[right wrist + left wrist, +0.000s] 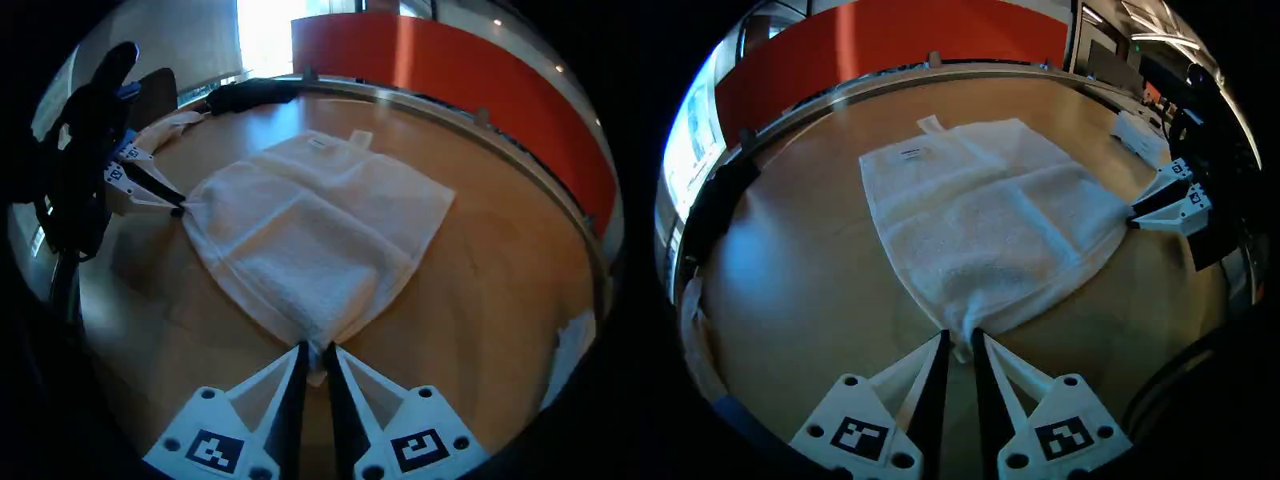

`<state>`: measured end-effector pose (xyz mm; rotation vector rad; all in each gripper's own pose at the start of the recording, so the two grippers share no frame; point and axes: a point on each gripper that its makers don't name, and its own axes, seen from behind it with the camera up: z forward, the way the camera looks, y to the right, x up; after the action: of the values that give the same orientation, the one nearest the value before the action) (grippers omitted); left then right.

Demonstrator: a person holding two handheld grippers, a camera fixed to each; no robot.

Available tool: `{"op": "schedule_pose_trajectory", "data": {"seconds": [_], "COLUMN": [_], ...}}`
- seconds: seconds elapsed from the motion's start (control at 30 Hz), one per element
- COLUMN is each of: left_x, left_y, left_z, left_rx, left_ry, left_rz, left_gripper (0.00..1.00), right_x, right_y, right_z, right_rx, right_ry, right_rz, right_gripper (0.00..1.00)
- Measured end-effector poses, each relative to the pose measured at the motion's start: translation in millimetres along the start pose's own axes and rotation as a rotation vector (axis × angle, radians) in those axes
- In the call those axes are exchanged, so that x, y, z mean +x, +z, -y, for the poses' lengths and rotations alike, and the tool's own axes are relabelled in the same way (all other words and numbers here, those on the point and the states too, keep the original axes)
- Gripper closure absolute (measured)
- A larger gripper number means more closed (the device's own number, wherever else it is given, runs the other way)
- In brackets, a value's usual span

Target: Fold towel

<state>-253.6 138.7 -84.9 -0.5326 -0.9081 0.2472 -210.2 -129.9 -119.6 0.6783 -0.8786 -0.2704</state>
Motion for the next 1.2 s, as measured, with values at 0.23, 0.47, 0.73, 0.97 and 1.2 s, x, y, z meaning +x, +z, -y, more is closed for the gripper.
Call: {"op": "schedule_pose_trajectory", "data": {"seconds": [0.23,0.47,0.73,0.97,1.2], "left_x": [1,8,4,-4,-5], "left_y": [-1.7,-5.3,-9.0,-3.9,-2.3], "left_z": [-7.7,-10.5,-10.8,-13.6,-14.1], "left_rx": [-0.026,-0.027,-0.033,-0.034,-0.032], "left_ry": [-0.045,-0.045,-0.066,-0.047,-0.006], "left_rz": [-0.003,-0.014,0.005,0.046,0.047], "left_gripper": [0.83,0.85,0.85,0.85,0.89], "right_x": [5,12,19,19,19], "right_y": [-5.7,-11.6,-17.2,-15.3,-17.1], "right_z": [-4,-7,-6,-6,-5], "right_rx": [-0.005,-0.009,-0.006,-0.006,-0.007], "right_ry": [0.029,0.034,0.024,0.014,0.016], "right_rz": [-0.012,-0.031,-0.046,-0.042,-0.047], "right_gripper": [0.86,0.87,0.87,0.87,0.87]}}
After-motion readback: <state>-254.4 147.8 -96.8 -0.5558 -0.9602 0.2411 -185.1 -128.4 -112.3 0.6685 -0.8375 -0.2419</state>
